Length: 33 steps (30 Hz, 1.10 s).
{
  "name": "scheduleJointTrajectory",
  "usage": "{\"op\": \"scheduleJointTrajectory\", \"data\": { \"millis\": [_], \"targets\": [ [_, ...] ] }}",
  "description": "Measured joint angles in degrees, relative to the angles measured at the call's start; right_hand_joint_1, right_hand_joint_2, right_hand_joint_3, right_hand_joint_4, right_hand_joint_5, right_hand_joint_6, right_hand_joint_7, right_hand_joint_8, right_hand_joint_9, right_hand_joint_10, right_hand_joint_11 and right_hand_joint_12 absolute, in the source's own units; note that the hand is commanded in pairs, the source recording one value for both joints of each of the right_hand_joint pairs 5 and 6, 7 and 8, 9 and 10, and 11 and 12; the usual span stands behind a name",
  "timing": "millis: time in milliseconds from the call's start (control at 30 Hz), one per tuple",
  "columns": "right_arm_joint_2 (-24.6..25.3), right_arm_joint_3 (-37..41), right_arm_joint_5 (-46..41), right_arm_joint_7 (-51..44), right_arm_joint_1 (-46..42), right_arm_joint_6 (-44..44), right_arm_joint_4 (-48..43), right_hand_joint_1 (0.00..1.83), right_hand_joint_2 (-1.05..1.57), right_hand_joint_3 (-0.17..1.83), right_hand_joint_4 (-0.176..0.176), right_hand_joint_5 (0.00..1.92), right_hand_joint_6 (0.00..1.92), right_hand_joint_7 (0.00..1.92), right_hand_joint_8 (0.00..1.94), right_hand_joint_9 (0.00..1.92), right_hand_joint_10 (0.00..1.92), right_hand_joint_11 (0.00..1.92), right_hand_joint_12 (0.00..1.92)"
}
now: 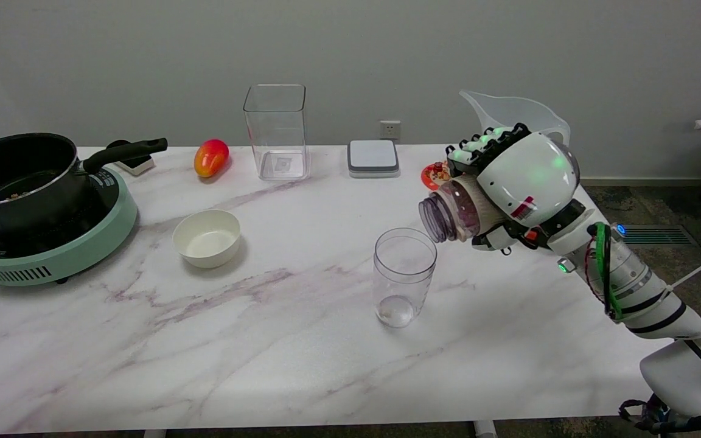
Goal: Pour the contents of the bottle into the measuring cup.
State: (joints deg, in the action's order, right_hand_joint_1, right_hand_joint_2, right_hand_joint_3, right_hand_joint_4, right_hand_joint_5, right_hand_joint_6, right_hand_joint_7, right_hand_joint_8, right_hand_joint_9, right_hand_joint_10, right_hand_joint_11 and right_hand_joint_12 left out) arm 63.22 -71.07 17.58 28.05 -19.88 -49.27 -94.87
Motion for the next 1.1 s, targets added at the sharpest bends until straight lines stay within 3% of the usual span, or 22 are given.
{"op": "scheduleJointTrajectory", "data": {
  "millis": [1100],
  "targets": [
    [-0.6, -2.9, 3.9, -1.4, 0.6, -1.7, -2.7, 1.46, 1.33, 0.28, 0.0, 1.92, 1.92, 1.92, 1.92, 1.57, 1.57, 1.29, 1.29]
  ]
}}
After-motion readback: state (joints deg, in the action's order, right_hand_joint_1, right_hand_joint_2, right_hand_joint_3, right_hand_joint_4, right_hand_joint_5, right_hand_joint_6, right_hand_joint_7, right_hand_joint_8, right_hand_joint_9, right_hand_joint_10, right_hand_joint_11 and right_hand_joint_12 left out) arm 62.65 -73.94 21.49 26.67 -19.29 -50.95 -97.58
